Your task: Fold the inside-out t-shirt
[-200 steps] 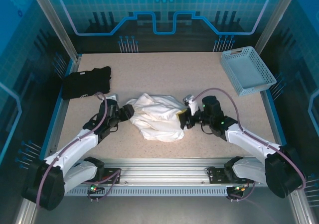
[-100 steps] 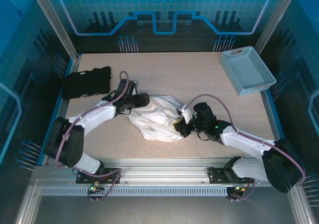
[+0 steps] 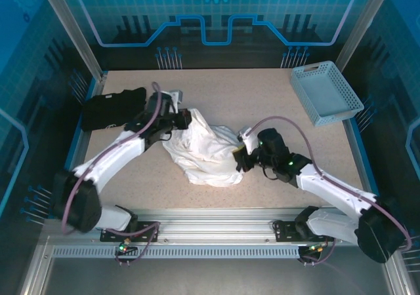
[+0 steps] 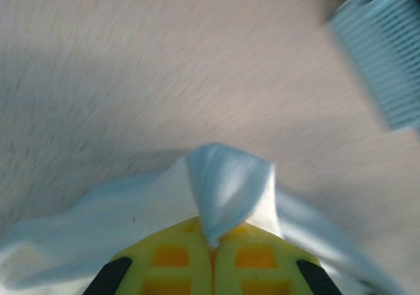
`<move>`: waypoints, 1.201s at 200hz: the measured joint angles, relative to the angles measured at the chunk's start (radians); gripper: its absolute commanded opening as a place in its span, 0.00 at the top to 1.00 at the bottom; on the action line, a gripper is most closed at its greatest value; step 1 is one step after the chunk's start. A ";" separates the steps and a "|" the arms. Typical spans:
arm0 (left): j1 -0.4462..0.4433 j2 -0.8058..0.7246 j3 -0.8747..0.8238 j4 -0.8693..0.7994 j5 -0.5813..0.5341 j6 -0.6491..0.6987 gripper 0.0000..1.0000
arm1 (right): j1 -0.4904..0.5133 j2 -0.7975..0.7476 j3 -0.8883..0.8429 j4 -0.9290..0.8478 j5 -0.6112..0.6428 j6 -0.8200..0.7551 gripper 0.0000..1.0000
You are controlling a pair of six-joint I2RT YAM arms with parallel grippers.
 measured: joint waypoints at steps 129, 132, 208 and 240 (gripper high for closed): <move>0.001 -0.269 0.285 0.219 0.141 -0.264 1.00 | -0.274 0.154 1.066 -0.410 0.135 -0.352 1.00; 0.001 -0.266 0.283 0.223 0.138 -0.264 1.00 | -0.275 0.168 1.080 -0.414 0.132 -0.357 1.00; 0.129 -0.249 -0.138 0.240 0.052 -0.308 1.00 | -0.267 0.658 1.045 -0.479 -0.012 -0.247 0.54; 0.134 -0.255 -0.310 0.201 0.052 -0.309 1.00 | -0.238 0.748 0.820 -0.499 0.018 -0.148 0.43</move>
